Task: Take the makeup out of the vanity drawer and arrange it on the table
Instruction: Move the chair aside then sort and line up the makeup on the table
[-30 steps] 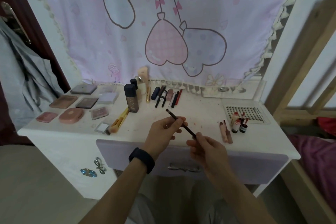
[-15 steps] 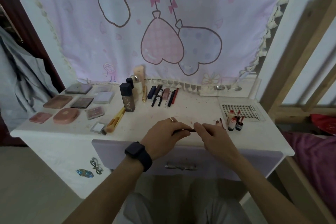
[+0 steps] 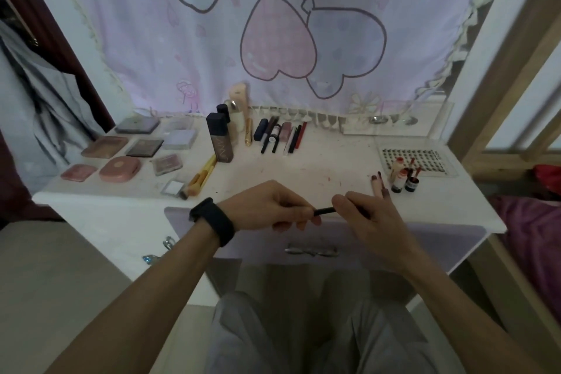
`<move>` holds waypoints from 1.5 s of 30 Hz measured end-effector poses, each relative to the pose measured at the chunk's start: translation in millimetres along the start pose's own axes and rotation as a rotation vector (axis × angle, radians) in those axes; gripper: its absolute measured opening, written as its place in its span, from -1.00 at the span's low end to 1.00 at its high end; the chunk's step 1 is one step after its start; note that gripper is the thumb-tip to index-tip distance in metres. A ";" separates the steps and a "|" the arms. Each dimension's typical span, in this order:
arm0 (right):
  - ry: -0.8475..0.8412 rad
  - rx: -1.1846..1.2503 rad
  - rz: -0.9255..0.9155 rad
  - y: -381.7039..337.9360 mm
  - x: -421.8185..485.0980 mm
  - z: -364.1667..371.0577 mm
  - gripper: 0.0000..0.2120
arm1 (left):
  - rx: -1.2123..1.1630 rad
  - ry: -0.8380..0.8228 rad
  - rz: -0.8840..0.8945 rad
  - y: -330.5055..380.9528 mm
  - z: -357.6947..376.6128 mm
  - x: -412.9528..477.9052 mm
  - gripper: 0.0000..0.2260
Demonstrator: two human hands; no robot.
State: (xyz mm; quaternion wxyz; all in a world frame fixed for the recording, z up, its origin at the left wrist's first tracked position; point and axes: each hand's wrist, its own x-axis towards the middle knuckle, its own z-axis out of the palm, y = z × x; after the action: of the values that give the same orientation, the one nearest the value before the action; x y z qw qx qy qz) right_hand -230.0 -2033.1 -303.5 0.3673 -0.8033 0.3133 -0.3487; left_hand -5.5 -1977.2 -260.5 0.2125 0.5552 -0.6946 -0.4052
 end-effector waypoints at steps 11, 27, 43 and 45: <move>0.044 0.258 0.228 21.0 -3.8 -10.4 -0.55 | 0.774 0.385 0.210 -2.5 15.6 -5.5 -0.78; 0.275 0.512 0.448 3.3 -12.5 -14.3 -0.62 | -0.289 0.869 0.007 -8.9 17.6 14.4 -0.92; 0.598 -0.131 0.210 7.9 -14.5 -24.3 -0.88 | -0.175 0.609 -0.099 38.6 38.6 46.9 -0.83; 0.636 -0.055 0.198 2.9 -14.9 -12.1 -0.88 | -0.473 0.554 -0.174 43.5 51.4 51.4 -0.83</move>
State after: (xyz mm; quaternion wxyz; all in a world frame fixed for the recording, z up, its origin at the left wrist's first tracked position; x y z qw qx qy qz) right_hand -248.6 -2027.8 -304.9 0.2613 -0.6296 0.4980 -0.5360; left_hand -84.9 -2006.4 -263.6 0.4794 0.6364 -0.4481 -0.4054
